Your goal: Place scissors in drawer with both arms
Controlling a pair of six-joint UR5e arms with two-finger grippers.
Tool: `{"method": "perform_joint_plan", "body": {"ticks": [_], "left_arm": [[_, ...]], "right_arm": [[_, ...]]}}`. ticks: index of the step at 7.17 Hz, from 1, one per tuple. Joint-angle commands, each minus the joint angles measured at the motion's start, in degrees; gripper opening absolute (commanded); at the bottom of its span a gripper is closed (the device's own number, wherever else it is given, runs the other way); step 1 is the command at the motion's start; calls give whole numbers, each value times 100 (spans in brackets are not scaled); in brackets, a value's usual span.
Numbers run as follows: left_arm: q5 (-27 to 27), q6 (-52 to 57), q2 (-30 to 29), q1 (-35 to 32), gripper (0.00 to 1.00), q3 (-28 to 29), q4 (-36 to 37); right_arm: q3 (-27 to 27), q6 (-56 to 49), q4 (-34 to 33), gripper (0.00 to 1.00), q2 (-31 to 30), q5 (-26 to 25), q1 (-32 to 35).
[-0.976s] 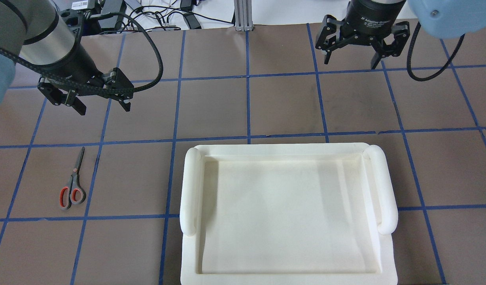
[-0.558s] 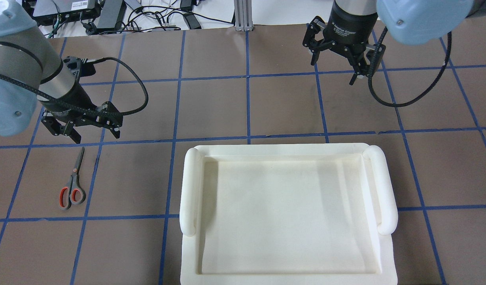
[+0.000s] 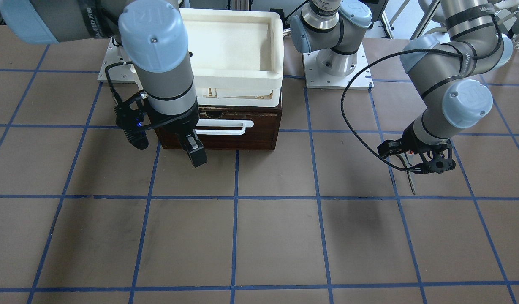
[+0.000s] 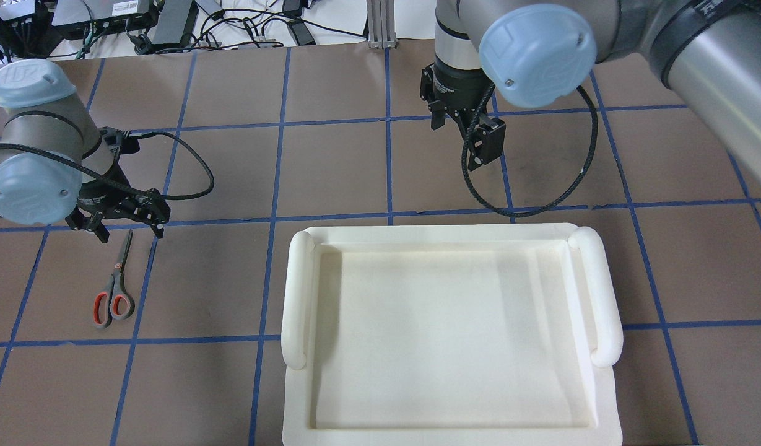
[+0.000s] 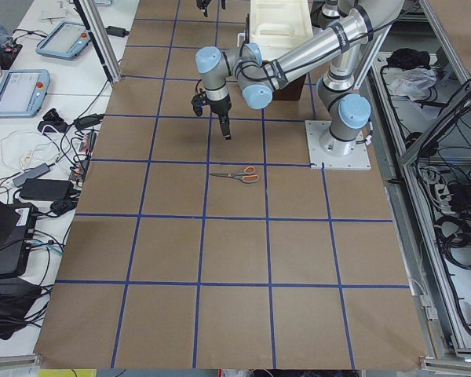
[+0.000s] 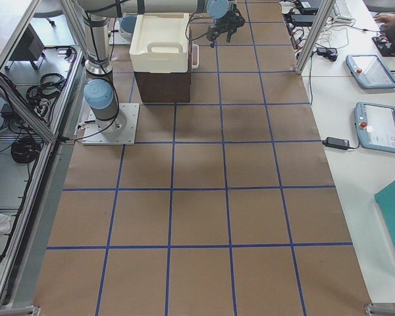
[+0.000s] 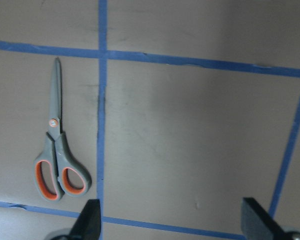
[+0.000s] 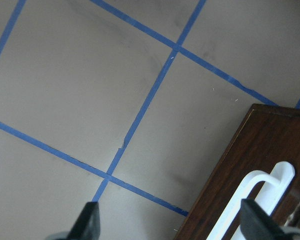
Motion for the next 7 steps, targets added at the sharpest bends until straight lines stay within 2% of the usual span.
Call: {"method": "perform_joint_plan", "body": {"ticks": [1,3,4,5,7], "left_arm": [[-213,699,-435,503,93,-13,324],[-152,1234,-744,618,93,-31,771],[-195,1715,-885,949,93,-48,1035],[-309,1842,-991,1144,93,-57,1055],[-459,1843,-1132,1190,90,-188,1134]], "right_arm": [[96,1110,44,100,317,28,234],[158,1568,70,100,450,63,234],[167,1640,79,100,529,98,234],[167,1841,70,100,625,272,234],[167,1931,97,100,740,300,243]]}}
